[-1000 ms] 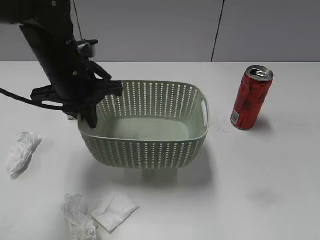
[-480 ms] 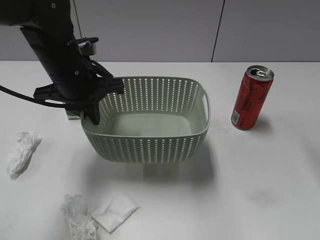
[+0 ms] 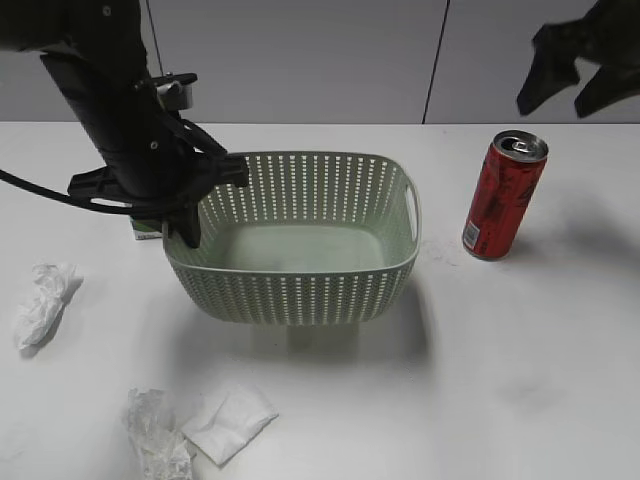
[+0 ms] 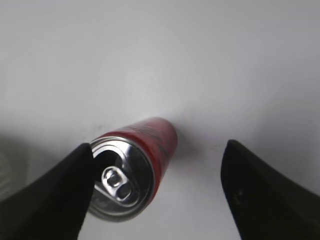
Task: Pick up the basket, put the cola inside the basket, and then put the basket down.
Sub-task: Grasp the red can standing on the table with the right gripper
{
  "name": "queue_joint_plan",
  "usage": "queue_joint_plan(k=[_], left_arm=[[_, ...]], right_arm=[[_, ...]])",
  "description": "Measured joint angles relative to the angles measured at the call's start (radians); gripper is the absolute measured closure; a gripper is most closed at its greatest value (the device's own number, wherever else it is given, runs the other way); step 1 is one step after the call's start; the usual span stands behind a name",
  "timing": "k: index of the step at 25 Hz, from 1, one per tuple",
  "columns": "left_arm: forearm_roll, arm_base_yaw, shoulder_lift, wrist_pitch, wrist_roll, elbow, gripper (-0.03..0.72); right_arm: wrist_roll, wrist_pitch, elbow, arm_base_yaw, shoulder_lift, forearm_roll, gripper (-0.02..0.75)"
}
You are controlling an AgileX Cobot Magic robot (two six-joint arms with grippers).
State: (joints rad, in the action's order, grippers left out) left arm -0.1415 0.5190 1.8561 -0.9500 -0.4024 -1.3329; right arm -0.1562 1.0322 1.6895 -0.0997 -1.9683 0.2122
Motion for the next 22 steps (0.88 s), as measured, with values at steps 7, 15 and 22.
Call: queue_joint_plan(k=[7,15,22], left_arm=[[-0.001,0.0,0.0,0.003,0.0,0.0,0.69],[-0.001,0.0,0.0,0.005,0.0,0.0,0.69],[-0.001,0.0,0.0,-0.001,0.0,0.0,0.69]], right_arm=[[0.0,0.03,0.023,-0.04,-0.069,-0.044,0.143],[-0.002,0.077,0.072,-0.039,-0.026,-0.127,0.145],[-0.003,0.108,0.184,-0.039,0.104,-0.122,0.145]])
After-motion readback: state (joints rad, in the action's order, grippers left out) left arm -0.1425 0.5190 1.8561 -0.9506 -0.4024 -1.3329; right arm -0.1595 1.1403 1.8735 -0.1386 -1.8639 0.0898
